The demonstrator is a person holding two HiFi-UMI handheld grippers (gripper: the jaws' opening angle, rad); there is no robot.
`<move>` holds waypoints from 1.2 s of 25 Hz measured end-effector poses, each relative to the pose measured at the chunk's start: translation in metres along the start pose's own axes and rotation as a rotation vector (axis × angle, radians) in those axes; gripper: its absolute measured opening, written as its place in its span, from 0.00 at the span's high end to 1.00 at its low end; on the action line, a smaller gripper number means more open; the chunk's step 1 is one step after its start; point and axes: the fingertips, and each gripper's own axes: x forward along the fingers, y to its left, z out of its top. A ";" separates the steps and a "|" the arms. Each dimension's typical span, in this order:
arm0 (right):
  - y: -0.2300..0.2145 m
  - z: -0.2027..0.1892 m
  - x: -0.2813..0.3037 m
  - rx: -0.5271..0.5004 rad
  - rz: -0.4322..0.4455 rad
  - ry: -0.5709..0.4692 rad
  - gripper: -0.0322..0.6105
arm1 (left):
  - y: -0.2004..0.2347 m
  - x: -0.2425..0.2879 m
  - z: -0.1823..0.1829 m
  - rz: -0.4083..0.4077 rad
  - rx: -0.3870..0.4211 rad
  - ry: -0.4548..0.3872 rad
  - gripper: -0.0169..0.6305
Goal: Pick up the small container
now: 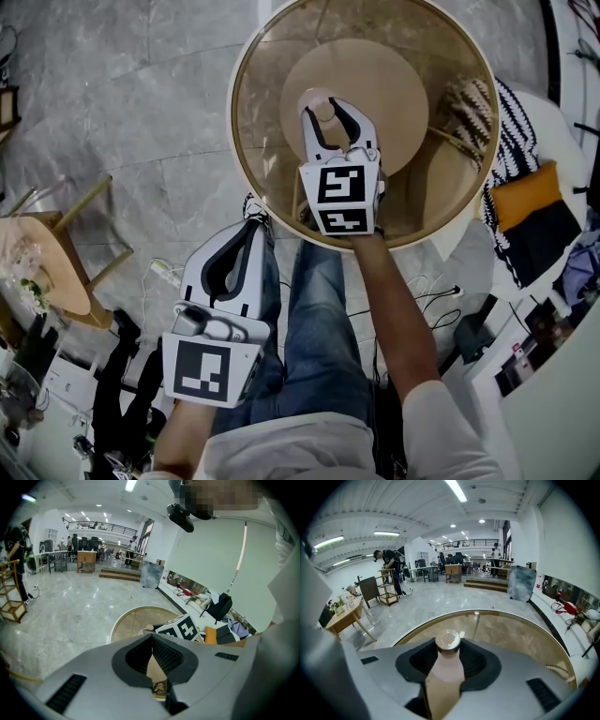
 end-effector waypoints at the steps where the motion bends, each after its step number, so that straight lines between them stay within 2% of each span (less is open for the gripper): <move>1: 0.000 0.000 0.000 -0.005 0.001 -0.001 0.72 | 0.000 -0.001 -0.001 0.000 0.005 0.001 0.95; 30: 0.001 -0.001 -0.026 -0.011 0.041 0.003 0.72 | -0.004 -0.012 -0.004 -0.003 0.025 -0.001 0.95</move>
